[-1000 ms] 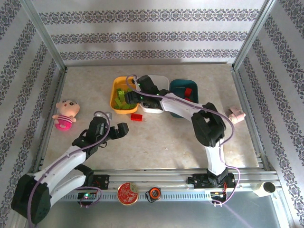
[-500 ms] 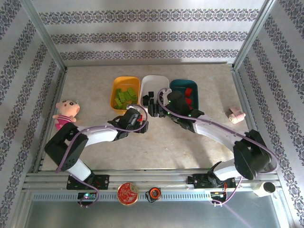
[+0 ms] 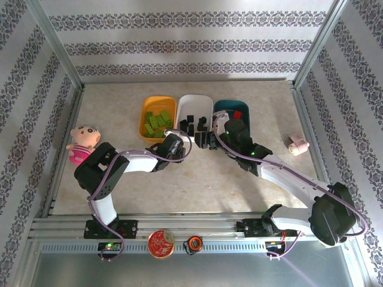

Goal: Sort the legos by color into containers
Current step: Pick up the lego from the center of the table, then place the lego in the container.

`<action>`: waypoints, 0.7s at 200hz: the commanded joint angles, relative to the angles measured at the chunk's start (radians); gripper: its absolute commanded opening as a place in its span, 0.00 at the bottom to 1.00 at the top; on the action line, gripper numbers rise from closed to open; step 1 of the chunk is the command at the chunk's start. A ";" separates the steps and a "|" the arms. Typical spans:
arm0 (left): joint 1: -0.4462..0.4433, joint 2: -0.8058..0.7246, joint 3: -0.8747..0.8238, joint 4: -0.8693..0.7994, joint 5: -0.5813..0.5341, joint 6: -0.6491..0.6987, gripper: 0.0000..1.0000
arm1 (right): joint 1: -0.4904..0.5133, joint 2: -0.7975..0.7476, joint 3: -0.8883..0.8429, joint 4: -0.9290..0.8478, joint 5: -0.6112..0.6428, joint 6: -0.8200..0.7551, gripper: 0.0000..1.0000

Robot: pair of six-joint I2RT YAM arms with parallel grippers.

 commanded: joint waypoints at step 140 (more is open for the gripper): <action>-0.148 0.146 0.539 -0.125 0.324 -0.042 0.55 | -0.070 -0.486 -0.291 -0.148 0.305 0.115 0.81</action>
